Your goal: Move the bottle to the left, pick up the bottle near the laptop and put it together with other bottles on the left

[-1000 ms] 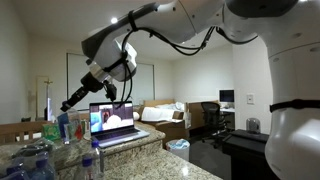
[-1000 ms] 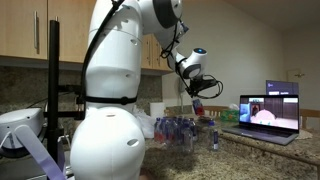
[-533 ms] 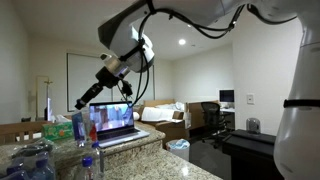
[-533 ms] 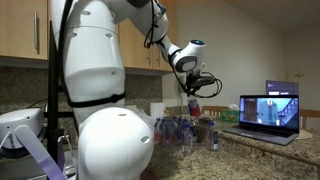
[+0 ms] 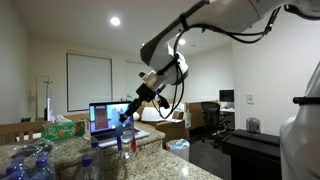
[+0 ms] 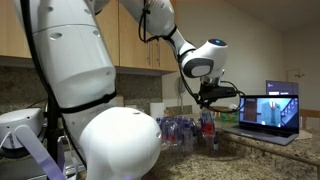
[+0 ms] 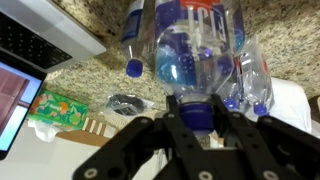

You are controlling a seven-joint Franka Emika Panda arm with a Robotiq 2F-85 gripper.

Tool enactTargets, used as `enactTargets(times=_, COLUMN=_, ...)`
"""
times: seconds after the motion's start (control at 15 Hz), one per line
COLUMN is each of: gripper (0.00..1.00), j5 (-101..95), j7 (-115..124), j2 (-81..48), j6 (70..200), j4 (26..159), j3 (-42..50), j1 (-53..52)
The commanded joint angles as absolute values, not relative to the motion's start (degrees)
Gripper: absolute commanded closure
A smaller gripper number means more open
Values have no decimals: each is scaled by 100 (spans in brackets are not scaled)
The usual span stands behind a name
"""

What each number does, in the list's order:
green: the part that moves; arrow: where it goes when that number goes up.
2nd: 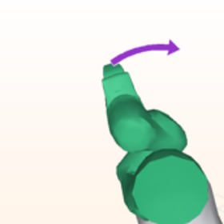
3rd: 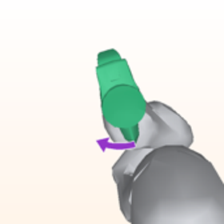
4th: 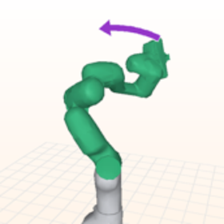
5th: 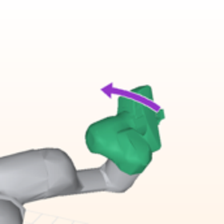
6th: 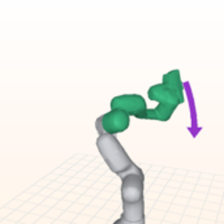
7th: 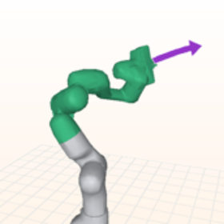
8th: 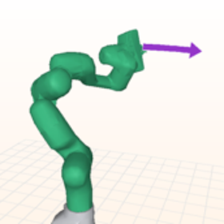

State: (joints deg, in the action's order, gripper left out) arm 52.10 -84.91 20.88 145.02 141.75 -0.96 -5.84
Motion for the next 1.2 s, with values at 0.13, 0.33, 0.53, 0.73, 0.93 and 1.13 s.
enactTargets(times=0.13, gripper=85, j5=5526, j7=-9628, j2=930, j6=14474, j4=13665, j3=269, j1=-874)
enactTargets(times=0.33, gripper=85, j5=5547, j7=-9827, j2=277, j6=14396, j4=13213, j3=52, j1=-890)
enactTargets(times=0.53, gripper=85, j5=5502, j7=-9849, j2=-143, j6=14394, j4=12827, j3=-194, j1=-818)
enactTargets(times=0.73, gripper=85, j5=5803, j7=-10083, j2=-386, j6=14147, j4=12552, j3=-270, j1=-632)
enactTargets(times=0.93, gripper=85, j5=6057, j7=-10330, j2=-570, j6=13927, j4=12444, j3=-279, j1=-462)
enactTargets(times=1.13, gripper=86, j5=6261, j7=-10603, j2=-682, j6=13697, j4=12393, j3=-283, j1=-315)
